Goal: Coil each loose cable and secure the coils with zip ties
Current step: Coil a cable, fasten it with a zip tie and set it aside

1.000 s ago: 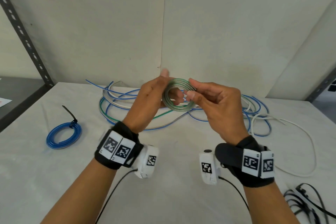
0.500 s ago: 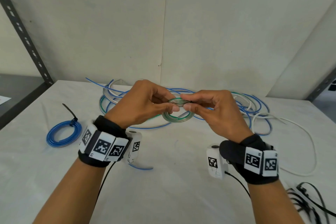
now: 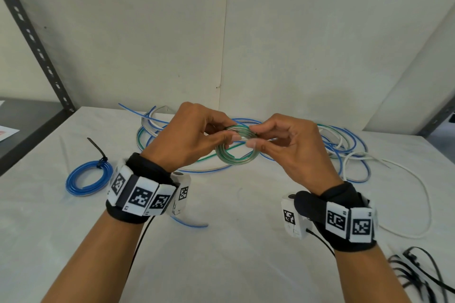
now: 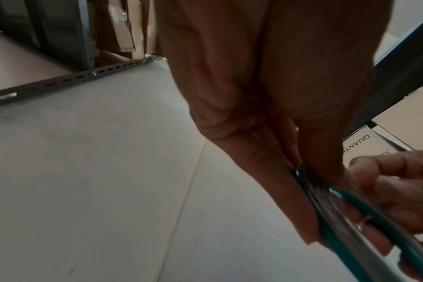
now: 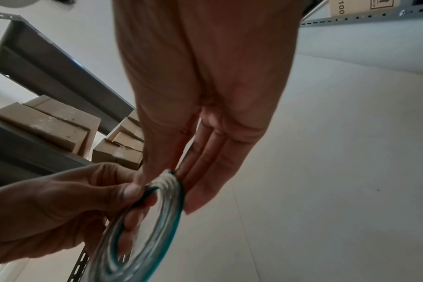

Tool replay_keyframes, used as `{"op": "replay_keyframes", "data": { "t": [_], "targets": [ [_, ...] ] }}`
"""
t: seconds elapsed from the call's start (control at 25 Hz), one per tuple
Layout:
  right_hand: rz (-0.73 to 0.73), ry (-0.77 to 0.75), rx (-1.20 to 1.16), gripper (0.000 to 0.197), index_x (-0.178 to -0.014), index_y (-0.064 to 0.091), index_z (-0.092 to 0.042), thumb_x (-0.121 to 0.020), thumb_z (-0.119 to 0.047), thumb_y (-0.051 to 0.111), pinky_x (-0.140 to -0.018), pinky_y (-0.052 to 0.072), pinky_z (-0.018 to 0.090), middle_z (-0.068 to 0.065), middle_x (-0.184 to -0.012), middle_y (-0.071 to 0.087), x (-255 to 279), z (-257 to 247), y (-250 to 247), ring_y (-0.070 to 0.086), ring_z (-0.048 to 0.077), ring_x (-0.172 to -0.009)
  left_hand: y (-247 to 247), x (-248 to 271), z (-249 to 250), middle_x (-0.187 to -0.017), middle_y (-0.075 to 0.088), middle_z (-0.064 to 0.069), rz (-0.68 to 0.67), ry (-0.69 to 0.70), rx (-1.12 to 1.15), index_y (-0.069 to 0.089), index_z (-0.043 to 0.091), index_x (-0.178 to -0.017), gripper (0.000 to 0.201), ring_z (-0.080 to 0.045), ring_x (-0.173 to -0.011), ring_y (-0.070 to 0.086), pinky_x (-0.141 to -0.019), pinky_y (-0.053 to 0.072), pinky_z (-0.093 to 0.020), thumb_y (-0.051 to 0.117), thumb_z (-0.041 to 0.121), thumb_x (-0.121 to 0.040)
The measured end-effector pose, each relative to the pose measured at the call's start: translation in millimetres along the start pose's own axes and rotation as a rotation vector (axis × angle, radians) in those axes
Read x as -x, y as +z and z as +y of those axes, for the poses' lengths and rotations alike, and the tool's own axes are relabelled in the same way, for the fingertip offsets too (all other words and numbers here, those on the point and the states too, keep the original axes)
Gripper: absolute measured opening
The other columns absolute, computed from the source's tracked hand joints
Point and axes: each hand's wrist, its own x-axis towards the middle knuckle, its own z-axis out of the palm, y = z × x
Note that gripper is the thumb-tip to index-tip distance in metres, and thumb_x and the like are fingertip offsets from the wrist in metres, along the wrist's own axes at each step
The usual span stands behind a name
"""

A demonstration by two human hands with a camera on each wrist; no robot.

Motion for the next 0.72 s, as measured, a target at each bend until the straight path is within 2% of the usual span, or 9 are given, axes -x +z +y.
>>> {"op": "replay_keyframes", "data": {
  "t": [0.08, 0.2, 0.32, 0.4, 0.44, 0.48, 0.56, 0.64, 0.72],
  "targets": [
    [-0.013, 0.023, -0.005, 0.017, -0.086, 0.073, -0.019, -0.080, -0.008, 0.083, -0.076, 0.060, 0.028, -0.004, -0.089, 0.078, 1, -1, 0, 0.075, 0.011, -0.084, 2, 0, -1, -0.074, 0.076, 0.000, -0.005, -0.045, 0.043, 0.080, 0.013, -0.094, 0.008, -0.018, -0.073, 0.074, -0.071, 0.060, -0.038, 0.078, 0.017, -0.087],
    [0.043, 0.017, 0.021, 0.017, -0.088, 0.076, -0.023, -0.080, -0.009, 0.083, -0.075, 0.062, 0.039, -0.003, -0.087, 0.078, 1, -5, -2, 0.075, 0.010, -0.082, 5, -2, -2, -0.074, 0.076, -0.005, 0.006, -0.091, 0.145, 0.078, 0.007, -0.097, 0.014, -0.016, -0.070, 0.073, -0.070, 0.062, -0.036, 0.078, 0.016, -0.087],
    [0.053, 0.054, 0.008, 0.014, -0.091, 0.078, -0.012, -0.080, -0.007, 0.083, -0.076, 0.061, 0.047, -0.001, -0.087, 0.079, 1, -6, -6, 0.076, 0.013, -0.082, 15, -1, -3, -0.075, 0.070, -0.016, -0.035, -0.158, 0.421, 0.068, -0.006, -0.111, 0.032, -0.019, -0.070, 0.067, -0.075, 0.056, -0.030, 0.065, 0.021, -0.095],
    [0.040, 0.074, 0.004, 0.014, -0.091, 0.077, -0.009, -0.080, -0.006, 0.083, -0.078, 0.062, 0.044, -0.002, -0.088, 0.079, 2, -8, -9, 0.076, 0.013, -0.083, 29, -2, 2, -0.066, 0.057, -0.008, -0.081, -0.280, 0.612, 0.058, -0.013, -0.107, 0.045, -0.018, -0.061, 0.057, -0.079, 0.054, -0.039, 0.052, 0.032, -0.102],
    [0.032, 0.080, 0.019, 0.013, -0.091, 0.077, -0.009, -0.080, -0.006, 0.083, -0.078, 0.062, 0.039, -0.003, -0.088, 0.079, 5, -10, -12, 0.076, 0.012, -0.083, 37, -4, 7, -0.062, 0.050, -0.002, -0.093, -0.323, 0.645, 0.057, -0.006, -0.101, 0.041, -0.016, -0.055, 0.050, -0.078, 0.055, -0.041, 0.047, 0.033, -0.105],
    [0.022, 0.079, 0.044, 0.013, -0.092, 0.077, -0.008, -0.080, -0.006, 0.083, -0.077, 0.062, 0.032, -0.004, -0.088, 0.078, 7, -11, -14, 0.075, 0.011, -0.083, 44, -8, 11, -0.060, 0.044, 0.003, -0.097, -0.341, 0.614, 0.055, 0.001, -0.092, 0.035, -0.014, -0.053, 0.044, -0.074, 0.055, -0.040, 0.045, 0.032, -0.107],
    [0.024, 0.062, 0.087, 0.013, -0.092, 0.076, -0.004, -0.081, -0.004, 0.082, -0.075, 0.059, 0.023, -0.004, -0.089, 0.077, 13, -12, -21, 0.075, 0.009, -0.082, 53, -16, 23, -0.058, 0.043, 0.010, -0.123, -0.317, 0.395, 0.051, 0.014, -0.076, 0.038, -0.011, -0.054, 0.045, -0.070, 0.055, -0.036, 0.043, 0.032, -0.108],
    [0.059, 0.080, 0.098, 0.016, -0.092, 0.073, 0.001, -0.080, -0.002, 0.082, -0.077, 0.061, 0.029, 0.003, -0.090, 0.078, 27, -10, -35, 0.076, 0.013, -0.083, 66, -22, 41, -0.057, 0.049, 0.012, -0.184, -0.270, 0.194, 0.052, 0.018, -0.069, 0.043, -0.011, -0.057, 0.053, -0.069, 0.054, -0.032, 0.039, 0.032, -0.108],
    [0.078, 0.143, 0.078, 0.018, -0.090, 0.069, 0.004, -0.078, 0.001, 0.082, -0.077, 0.063, 0.037, 0.010, -0.092, 0.077, 44, -9, -49, 0.076, 0.021, -0.083, 81, -25, 52, -0.061, 0.049, 0.006, -0.246, -0.229, 0.058, 0.047, 0.018, -0.065, 0.042, -0.017, -0.061, 0.061, -0.061, 0.048, -0.021, 0.037, 0.029, -0.105]
  ]
}}
